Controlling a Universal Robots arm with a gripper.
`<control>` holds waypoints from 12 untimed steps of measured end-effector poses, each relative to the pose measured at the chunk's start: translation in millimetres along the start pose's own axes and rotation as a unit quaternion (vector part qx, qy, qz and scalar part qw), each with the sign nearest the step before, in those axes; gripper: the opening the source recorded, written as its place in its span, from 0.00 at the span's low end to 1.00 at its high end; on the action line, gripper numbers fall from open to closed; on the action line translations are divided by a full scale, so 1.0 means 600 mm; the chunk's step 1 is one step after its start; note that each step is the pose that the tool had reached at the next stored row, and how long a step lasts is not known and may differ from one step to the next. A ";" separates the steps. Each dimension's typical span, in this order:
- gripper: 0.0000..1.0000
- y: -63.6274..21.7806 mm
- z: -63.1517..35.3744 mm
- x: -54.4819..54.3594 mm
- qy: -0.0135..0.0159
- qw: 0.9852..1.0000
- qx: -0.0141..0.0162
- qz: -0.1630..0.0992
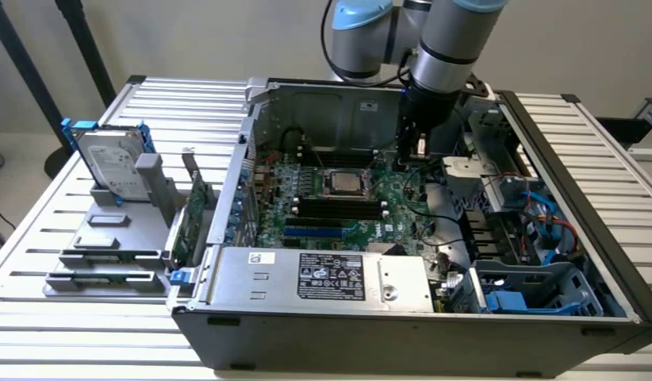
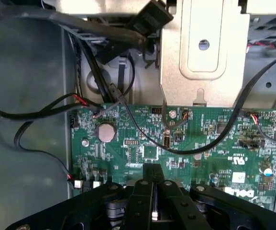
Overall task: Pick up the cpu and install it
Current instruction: 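Close the cpu cover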
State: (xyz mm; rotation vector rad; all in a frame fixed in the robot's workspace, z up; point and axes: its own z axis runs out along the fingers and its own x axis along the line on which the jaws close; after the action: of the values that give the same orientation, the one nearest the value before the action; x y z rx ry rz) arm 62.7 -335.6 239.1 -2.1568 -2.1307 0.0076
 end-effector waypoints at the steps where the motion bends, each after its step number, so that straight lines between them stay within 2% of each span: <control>1: 0.11 0.000 0.000 0.000 0.000 1.000 0.007 0.000; 4: 0.11 0.000 0.000 0.000 -0.001 1.000 0.026 0.002; 6: 0.11 0.000 0.000 0.000 -0.001 0.999 0.036 0.002; 9: 0.11 -0.003 0.000 0.000 0.000 0.999 0.048 0.002; 12: 0.11 -0.008 0.000 0.000 0.003 0.998 0.058 0.000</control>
State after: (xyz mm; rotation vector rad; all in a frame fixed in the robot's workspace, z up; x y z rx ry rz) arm 57.7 -335.7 239.3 -2.0885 -2.0721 0.1204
